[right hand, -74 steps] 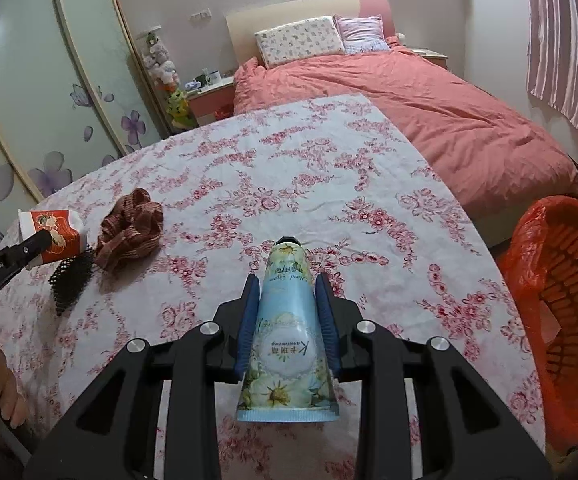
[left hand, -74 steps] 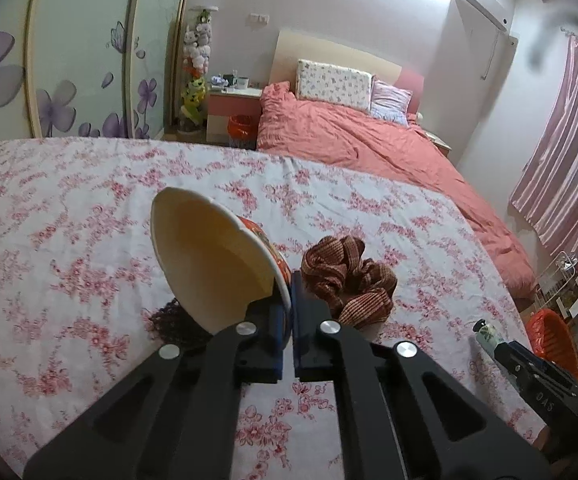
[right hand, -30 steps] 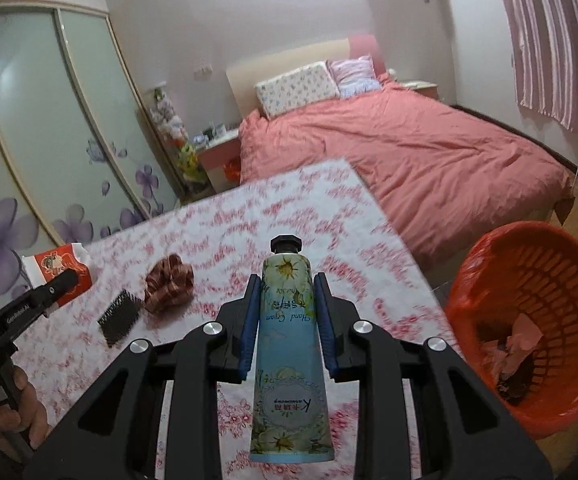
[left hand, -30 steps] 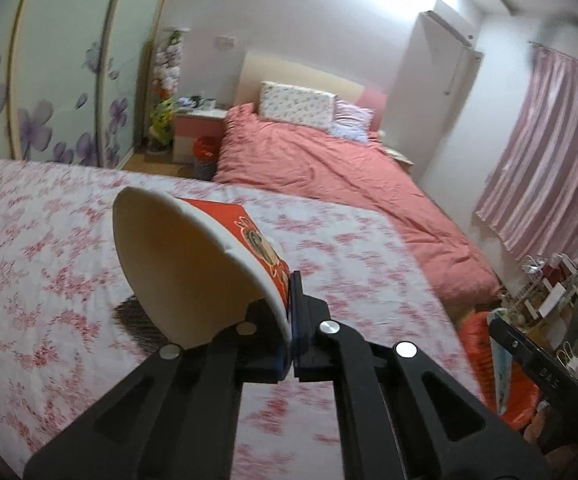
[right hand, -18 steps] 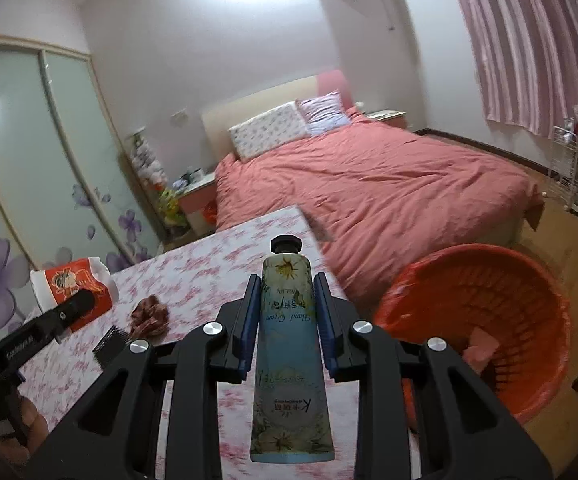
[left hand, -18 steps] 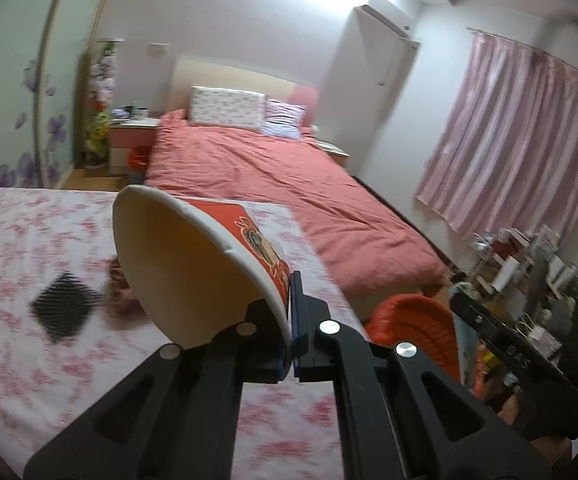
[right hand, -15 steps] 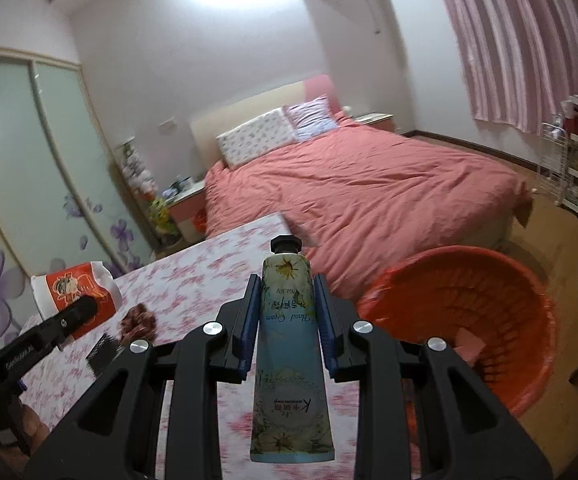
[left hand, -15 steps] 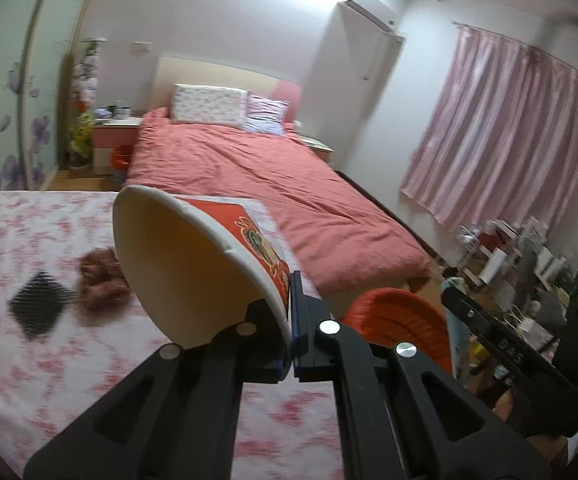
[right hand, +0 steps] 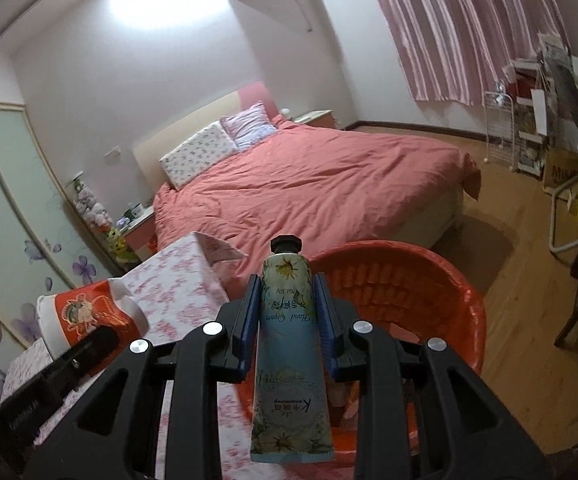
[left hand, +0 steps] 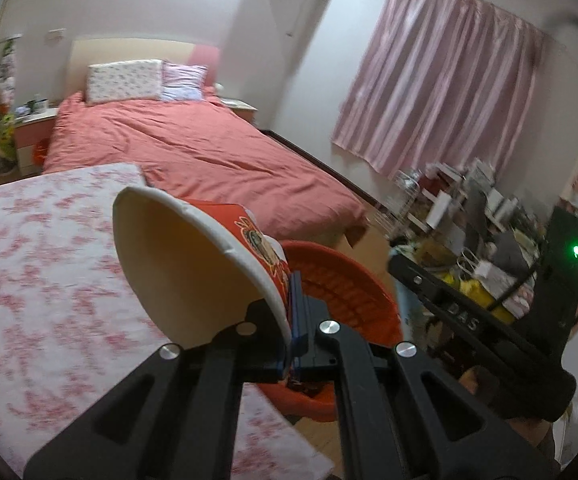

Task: Collect trash
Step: 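Carry the cup and tube over the orange basket and open both tools to drop them, then move both open tools back over the mesh pad and scrunchie on the bed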

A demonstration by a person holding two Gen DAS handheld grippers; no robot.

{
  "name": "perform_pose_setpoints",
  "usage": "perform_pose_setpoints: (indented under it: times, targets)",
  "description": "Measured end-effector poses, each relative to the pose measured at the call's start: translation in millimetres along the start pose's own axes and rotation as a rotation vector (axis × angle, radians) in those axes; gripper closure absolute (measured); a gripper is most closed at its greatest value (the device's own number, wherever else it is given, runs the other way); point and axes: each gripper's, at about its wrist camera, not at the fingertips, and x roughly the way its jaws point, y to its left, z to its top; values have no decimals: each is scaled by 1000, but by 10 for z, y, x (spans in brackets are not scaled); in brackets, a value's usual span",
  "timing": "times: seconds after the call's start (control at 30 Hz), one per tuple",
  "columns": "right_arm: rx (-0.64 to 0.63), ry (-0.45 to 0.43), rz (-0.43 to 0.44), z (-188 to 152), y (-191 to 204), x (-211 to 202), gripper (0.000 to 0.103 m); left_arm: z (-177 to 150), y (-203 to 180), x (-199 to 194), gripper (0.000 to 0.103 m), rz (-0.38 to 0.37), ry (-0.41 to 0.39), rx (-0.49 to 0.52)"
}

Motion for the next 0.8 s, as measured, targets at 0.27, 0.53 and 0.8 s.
perform_pose_setpoints:
  times: [0.27,0.53,0.8]
  targets:
    - [89,17,10,76,-359,212,75,-45,-314,681,87,-44,93,46]
    - [116,82,-31,-58,-477,354,58,-196,-12,961,60,15,184,-3]
    - [93,90,-45,-70,-343,284,56,-218,212,774,51,35,184,-13]
